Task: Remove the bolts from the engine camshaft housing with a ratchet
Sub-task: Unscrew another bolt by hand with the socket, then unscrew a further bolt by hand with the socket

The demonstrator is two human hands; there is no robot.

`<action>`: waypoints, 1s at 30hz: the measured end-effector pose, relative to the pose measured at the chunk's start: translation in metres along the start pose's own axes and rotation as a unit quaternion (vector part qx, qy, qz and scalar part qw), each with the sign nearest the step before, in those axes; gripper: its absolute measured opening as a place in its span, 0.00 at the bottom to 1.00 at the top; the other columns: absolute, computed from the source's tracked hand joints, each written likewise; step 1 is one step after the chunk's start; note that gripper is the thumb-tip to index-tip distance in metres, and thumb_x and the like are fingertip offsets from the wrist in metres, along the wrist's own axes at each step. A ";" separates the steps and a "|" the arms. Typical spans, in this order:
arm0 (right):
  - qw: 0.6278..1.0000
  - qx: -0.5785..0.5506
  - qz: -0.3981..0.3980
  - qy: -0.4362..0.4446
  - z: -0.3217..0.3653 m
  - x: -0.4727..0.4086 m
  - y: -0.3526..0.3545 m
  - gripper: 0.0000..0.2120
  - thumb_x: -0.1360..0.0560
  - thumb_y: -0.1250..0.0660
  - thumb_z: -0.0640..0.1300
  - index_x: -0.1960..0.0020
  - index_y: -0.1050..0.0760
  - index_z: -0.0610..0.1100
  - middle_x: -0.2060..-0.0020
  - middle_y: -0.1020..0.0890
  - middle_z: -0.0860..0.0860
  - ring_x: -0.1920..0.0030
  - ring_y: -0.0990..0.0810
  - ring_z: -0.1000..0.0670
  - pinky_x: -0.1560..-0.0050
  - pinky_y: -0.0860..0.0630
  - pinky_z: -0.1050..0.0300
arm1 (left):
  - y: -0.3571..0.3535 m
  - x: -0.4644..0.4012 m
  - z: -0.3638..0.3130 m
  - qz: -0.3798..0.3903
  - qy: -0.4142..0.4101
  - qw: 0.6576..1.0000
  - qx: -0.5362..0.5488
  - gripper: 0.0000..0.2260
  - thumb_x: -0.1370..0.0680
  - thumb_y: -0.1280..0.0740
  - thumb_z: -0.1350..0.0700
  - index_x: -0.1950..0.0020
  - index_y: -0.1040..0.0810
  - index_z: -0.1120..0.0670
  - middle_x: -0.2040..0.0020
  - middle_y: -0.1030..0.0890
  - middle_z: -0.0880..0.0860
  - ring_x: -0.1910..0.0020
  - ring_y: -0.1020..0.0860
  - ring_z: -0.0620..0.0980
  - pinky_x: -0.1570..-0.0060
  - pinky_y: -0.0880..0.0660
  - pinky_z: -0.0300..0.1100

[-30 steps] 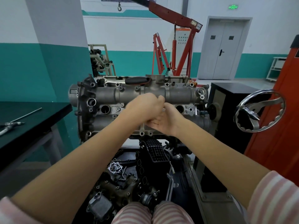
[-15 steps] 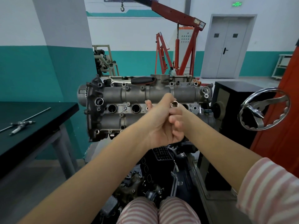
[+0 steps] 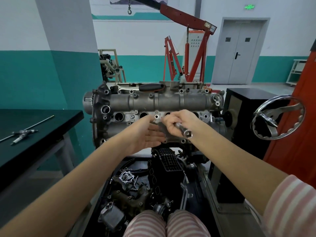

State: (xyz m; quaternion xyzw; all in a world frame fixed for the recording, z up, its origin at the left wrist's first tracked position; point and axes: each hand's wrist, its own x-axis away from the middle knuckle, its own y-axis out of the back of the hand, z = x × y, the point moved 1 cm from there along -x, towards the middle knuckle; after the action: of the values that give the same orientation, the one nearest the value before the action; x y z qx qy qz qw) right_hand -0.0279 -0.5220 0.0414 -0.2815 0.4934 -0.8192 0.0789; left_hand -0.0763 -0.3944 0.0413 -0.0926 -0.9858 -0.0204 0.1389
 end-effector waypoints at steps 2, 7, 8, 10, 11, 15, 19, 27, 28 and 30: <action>0.999 0.017 0.019 -0.024 -0.001 0.006 0.002 0.08 0.18 0.50 0.44 0.55 0.38 0.44 0.83 0.39 0.48 0.89 0.43 0.53 0.89 0.45 0.64 | 0.001 -0.015 -0.003 0.013 0.020 0.998 0.052 0.18 0.18 0.48 0.51 0.43 0.28 0.64 0.49 0.21 0.61 0.56 0.22 0.53 0.56 0.24 0.42; 0.989 0.138 0.033 -0.030 0.001 0.015 0.028 0.09 0.19 0.48 0.45 0.53 0.35 0.41 0.80 0.39 0.52 0.87 0.41 0.57 0.89 0.44 0.66 | -0.021 -0.044 -0.012 0.009 0.033 0.989 0.146 0.19 0.17 0.50 0.51 0.44 0.29 0.65 0.51 0.23 0.60 0.60 0.27 0.52 0.59 0.28 0.43; 0.985 0.163 0.041 -0.033 0.000 0.016 0.035 0.09 0.20 0.48 0.46 0.54 0.35 0.42 0.81 0.40 0.53 0.87 0.42 0.57 0.89 0.45 0.66 | -0.026 -0.049 -0.012 -0.002 0.033 0.988 0.148 0.20 0.16 0.51 0.51 0.49 0.28 0.65 0.56 0.24 0.59 0.64 0.30 0.51 0.62 0.30 0.42; 0.979 0.189 0.062 -0.043 0.000 0.016 0.046 0.11 0.20 0.48 0.47 0.58 0.35 0.42 0.81 0.40 0.53 0.85 0.46 0.58 0.89 0.46 0.67 | -0.035 -0.057 -0.010 -0.024 0.028 0.990 0.133 0.20 0.16 0.52 0.52 0.57 0.28 0.63 0.60 0.25 0.58 0.67 0.31 0.50 0.66 0.32 0.40; 0.974 0.209 0.069 -0.045 0.002 0.017 0.049 0.13 0.20 0.48 0.48 0.59 0.35 0.42 0.81 0.40 0.53 0.82 0.48 0.59 0.89 0.47 0.68 | -0.039 -0.058 -0.011 -0.032 0.025 0.992 0.123 0.20 0.16 0.52 0.52 0.57 0.29 0.62 0.61 0.24 0.58 0.68 0.28 0.51 0.68 0.30 0.40; 0.939 0.335 0.080 -0.010 0.002 0.016 0.048 0.18 0.21 0.46 0.53 0.61 0.29 0.42 0.80 0.40 0.54 0.82 0.47 0.59 0.88 0.48 0.69 | -0.042 -0.060 -0.018 -0.033 -0.003 0.983 0.180 0.16 0.17 0.49 0.49 0.55 0.29 0.58 0.62 0.23 0.55 0.71 0.22 0.48 0.83 0.31 0.33; 0.922 0.377 0.070 0.048 0.000 0.009 0.039 0.22 0.23 0.43 0.60 0.64 0.30 0.43 0.80 0.37 0.54 0.84 0.43 0.59 0.85 0.48 0.70 | -0.043 -0.061 -0.024 -0.001 -0.055 0.977 0.204 0.14 0.17 0.46 0.50 0.54 0.27 0.57 0.59 0.20 0.54 0.61 0.21 0.49 0.80 0.31 0.33; 0.916 0.382 0.051 0.112 -0.005 0.004 0.017 0.24 0.25 0.42 0.63 0.70 0.34 0.46 0.81 0.35 0.53 0.85 0.41 0.57 0.83 0.50 0.71 | -0.043 -0.065 -0.025 -0.044 -0.141 0.967 0.206 0.13 0.18 0.42 0.52 0.59 0.24 0.55 0.62 0.18 0.50 0.62 0.18 0.46 0.61 0.22 0.38; 0.909 0.398 0.047 0.111 -0.007 0.003 0.015 0.26 0.25 0.43 0.64 0.71 0.35 0.46 0.82 0.36 0.53 0.85 0.42 0.57 0.82 0.51 0.70 | -0.044 -0.065 -0.025 -0.070 -0.149 0.965 0.205 0.14 0.18 0.43 0.52 0.60 0.25 0.55 0.64 0.19 0.49 0.66 0.18 0.45 0.68 0.23 0.37; 0.901 0.418 0.042 0.103 -0.012 0.002 0.013 0.26 0.24 0.44 0.64 0.72 0.36 0.46 0.83 0.38 0.53 0.86 0.43 0.57 0.82 0.52 0.70 | -0.043 -0.065 -0.025 -0.112 -0.159 0.958 0.211 0.13 0.18 0.44 0.52 0.59 0.27 0.55 0.66 0.22 0.49 0.70 0.20 0.44 0.73 0.26 0.36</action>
State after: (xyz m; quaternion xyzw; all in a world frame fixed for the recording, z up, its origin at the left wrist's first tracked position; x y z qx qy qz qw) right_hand -0.0384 -0.5202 0.0265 -0.1162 0.1218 -0.9705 0.1724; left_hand -0.0162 -0.4500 0.0468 0.0472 -0.9812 0.1872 -0.0060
